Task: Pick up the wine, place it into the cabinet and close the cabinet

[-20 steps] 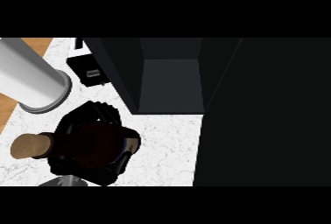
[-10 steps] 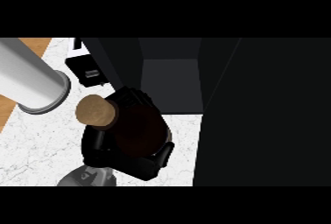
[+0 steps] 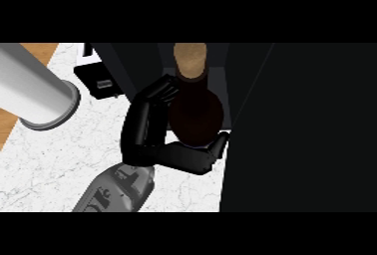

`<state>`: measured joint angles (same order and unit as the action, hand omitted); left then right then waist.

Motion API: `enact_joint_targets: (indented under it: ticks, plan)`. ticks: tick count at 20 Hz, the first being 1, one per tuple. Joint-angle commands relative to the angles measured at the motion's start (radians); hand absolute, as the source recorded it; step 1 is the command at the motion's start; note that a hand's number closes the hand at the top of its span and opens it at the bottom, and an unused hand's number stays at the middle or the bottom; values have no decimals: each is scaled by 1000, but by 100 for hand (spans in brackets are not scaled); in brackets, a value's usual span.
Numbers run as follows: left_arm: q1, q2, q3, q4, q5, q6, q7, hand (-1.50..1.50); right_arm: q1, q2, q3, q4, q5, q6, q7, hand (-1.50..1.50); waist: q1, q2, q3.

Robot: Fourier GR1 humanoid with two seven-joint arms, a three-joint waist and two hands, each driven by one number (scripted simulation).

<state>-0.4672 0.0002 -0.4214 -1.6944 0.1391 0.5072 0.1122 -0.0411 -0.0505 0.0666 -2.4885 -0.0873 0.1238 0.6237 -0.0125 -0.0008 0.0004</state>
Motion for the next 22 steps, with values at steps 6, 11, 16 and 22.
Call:
enact_joint_targets:
  ticks: [6,11,16,22]
  plan:
    - [-154,0,-22,154,-13,109,-31,150,80,-7,-22,-129,-107,32,27,-150,-2,-1,0]
    - [-82,0,-77,147,53,157,-91,150,-4,-14,-47,-73,-95,15,44,-150,5,0,0]
    - [-24,0,-61,208,128,134,-234,150,54,1,-45,-89,-84,33,-8,-150,2,0,0]
    - [-26,0,-108,320,183,150,-341,150,28,-10,-27,-157,-83,8,85,-150,-3,0,0]
